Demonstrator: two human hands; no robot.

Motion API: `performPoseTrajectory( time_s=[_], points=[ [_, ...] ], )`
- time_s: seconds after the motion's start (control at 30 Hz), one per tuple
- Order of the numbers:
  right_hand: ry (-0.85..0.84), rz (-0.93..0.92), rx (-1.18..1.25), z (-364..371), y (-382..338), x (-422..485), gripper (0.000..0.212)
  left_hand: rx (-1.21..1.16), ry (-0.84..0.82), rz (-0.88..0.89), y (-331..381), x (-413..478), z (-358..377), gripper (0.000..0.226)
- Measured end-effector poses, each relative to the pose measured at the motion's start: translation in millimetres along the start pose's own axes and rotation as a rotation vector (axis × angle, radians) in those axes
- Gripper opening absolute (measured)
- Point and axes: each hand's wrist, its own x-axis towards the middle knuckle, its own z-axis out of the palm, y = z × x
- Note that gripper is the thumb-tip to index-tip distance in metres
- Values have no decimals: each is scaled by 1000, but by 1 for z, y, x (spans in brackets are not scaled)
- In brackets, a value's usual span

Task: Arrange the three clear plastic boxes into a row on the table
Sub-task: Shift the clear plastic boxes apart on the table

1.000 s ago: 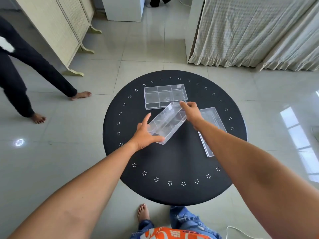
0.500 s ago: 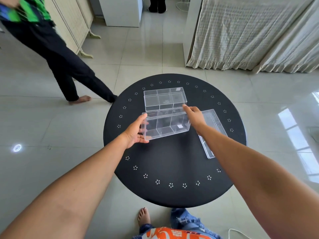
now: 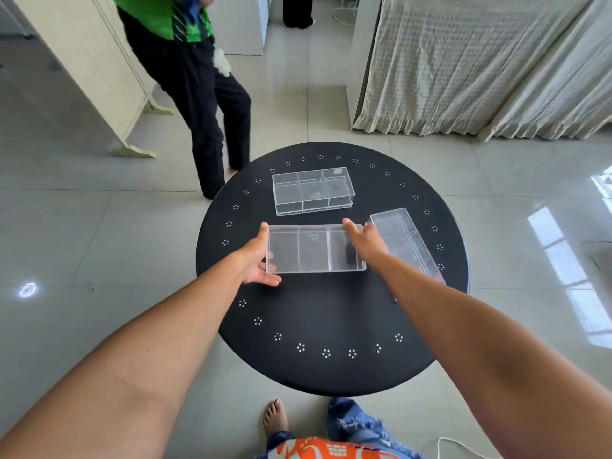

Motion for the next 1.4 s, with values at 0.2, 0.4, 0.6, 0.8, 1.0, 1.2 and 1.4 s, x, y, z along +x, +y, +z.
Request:
performPoseTrajectory(
  time_s=[0.2,0.4,0.6,0.8,1.0,1.2,1.4],
  points=[
    [9,42,-54,9,2,-3,68,147,39,22,-14,14,0,73],
    [17,117,-69,14,8,-5,65,269,97,54,-17,12,8,67],
    [15,119,-64,16,9,-5,55,362,151,80,-22,16,12,56],
    [15,84,-79,14,12,-7,43,397,182,107,-25,18,12,51],
    [31,28,-110,12,16,-10,25,620,383,230,-19,17,19,58],
    [132,-55,-85,-5,20,-23,39,856,638,498,-4,11,33,61],
    [362,-176,-42,-40,55,-40,28,899,422,686,22,13,74,41]
  ],
)
